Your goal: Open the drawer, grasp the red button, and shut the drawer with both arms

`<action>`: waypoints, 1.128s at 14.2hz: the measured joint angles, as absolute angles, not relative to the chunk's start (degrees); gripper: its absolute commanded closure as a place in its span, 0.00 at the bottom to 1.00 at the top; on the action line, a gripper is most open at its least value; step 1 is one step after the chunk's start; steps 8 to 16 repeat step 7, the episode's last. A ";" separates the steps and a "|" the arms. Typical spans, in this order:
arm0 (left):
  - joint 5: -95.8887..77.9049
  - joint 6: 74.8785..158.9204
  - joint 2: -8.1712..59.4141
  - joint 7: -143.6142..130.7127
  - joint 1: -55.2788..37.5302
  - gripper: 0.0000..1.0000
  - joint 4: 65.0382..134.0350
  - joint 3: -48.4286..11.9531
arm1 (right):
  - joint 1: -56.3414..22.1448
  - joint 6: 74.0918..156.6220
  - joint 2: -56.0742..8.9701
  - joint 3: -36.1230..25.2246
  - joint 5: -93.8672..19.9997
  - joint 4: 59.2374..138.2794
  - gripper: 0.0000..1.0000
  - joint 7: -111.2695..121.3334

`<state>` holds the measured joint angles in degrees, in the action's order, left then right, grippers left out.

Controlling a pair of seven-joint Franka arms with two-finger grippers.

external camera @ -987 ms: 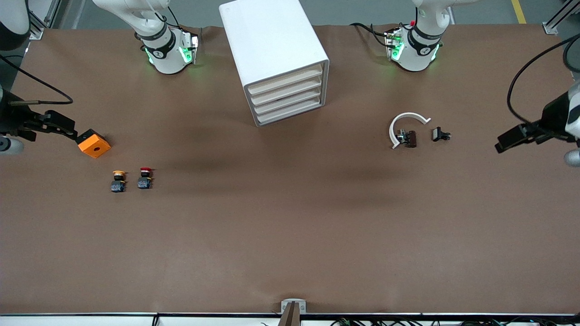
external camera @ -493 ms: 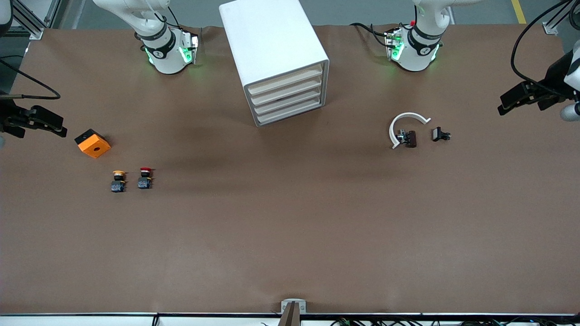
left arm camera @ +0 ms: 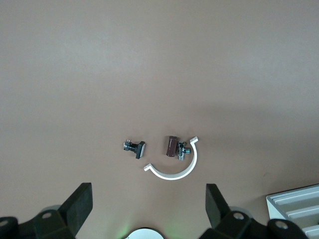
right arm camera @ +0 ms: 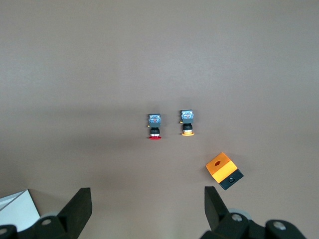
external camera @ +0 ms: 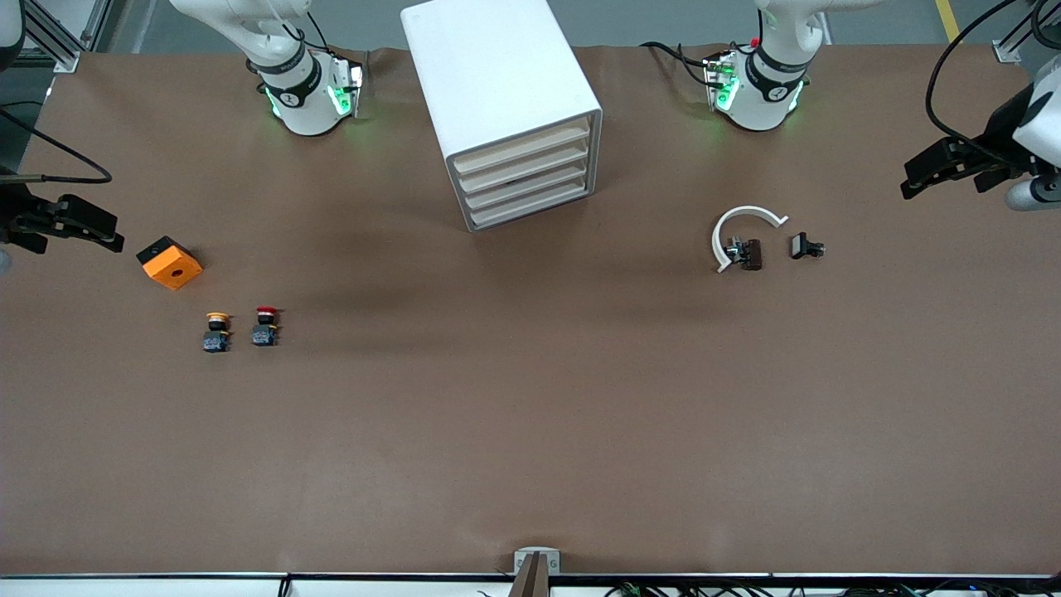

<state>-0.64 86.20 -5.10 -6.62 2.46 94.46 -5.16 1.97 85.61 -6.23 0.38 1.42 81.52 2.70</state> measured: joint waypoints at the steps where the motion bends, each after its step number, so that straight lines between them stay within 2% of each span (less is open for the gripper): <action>1: -0.64 86.20 -5.10 -6.62 2.34 0.00 94.45 -5.63 | 1.97 85.61 -6.23 0.38 1.42 81.51 0.00 2.70; 16: -0.64 86.23 -4.65 -6.62 2.32 0.00 93.12 -5.51 | 1.96 85.61 -6.23 0.41 1.42 81.49 0.00 2.70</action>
